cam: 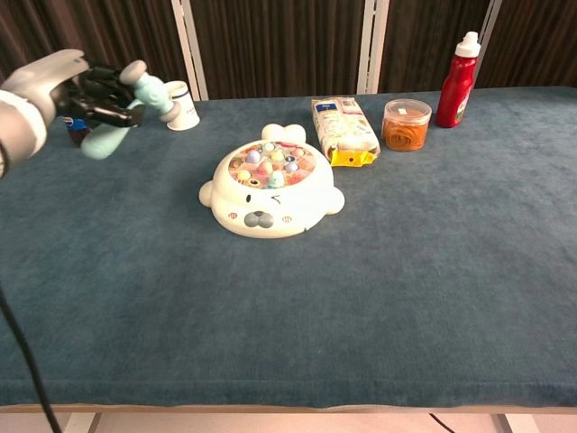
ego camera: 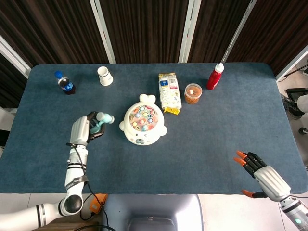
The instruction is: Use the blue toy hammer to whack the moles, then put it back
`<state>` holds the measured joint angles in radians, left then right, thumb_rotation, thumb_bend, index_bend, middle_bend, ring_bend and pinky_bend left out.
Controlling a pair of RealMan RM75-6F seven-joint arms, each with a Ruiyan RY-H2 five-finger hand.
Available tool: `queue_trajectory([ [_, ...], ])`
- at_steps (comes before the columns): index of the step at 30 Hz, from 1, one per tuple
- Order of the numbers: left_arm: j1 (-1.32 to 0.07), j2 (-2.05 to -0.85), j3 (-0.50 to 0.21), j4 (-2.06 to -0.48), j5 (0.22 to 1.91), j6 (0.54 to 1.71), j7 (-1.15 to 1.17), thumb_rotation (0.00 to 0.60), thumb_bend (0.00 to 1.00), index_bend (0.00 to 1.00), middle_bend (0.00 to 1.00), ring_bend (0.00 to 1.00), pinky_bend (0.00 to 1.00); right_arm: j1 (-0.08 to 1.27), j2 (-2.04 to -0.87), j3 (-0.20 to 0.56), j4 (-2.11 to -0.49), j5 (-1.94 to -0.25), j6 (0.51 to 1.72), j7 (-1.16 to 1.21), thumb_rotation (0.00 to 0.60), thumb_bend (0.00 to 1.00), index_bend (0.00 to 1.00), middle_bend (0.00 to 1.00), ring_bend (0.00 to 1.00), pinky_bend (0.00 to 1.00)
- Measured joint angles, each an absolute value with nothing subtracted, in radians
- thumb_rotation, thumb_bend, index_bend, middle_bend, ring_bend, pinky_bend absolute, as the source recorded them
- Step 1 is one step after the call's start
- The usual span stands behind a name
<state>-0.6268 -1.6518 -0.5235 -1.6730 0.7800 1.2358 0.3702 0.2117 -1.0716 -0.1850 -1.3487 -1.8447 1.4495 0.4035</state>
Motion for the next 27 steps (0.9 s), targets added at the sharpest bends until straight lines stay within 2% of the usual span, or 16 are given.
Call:
queue_trajectory([
  [7,-0.852,-1.788,-0.598,-1.508,0.617,1.233,0.539,0.600,0.89,0.73,0.94,0.82,0.93,0.221,-1.060,-0.188,-1.324,-1.849,1.461,0.486,0.600,0.09,0.00,0.00,0.00,0.03],
  [16,-1.061,-1.933,-0.654,-1.247,0.488,1.203,0.640,0.600,0.90,0.73,0.94,0.82,0.93,0.227,-1.050,-0.198,-1.260,-1.866,1.502,0.609,0.600,0.09,0.00,0.00,0.00,0.03],
  [23,-1.137,-1.985,-0.655,-1.154,0.420,1.187,0.728,0.600,0.90,0.73,0.94,0.82,0.93,0.217,-1.050,-0.206,-1.226,-1.877,1.542,0.643,0.600,0.09,0.00,0.00,0.00,0.03],
  [27,-1.153,-1.998,-0.631,-1.136,0.408,1.199,0.774,0.600,0.90,0.73,0.94,0.82,0.93,0.208,-1.052,-0.207,-1.213,-1.875,1.557,0.652,0.600,0.09,0.00,0.00,0.00,0.03],
])
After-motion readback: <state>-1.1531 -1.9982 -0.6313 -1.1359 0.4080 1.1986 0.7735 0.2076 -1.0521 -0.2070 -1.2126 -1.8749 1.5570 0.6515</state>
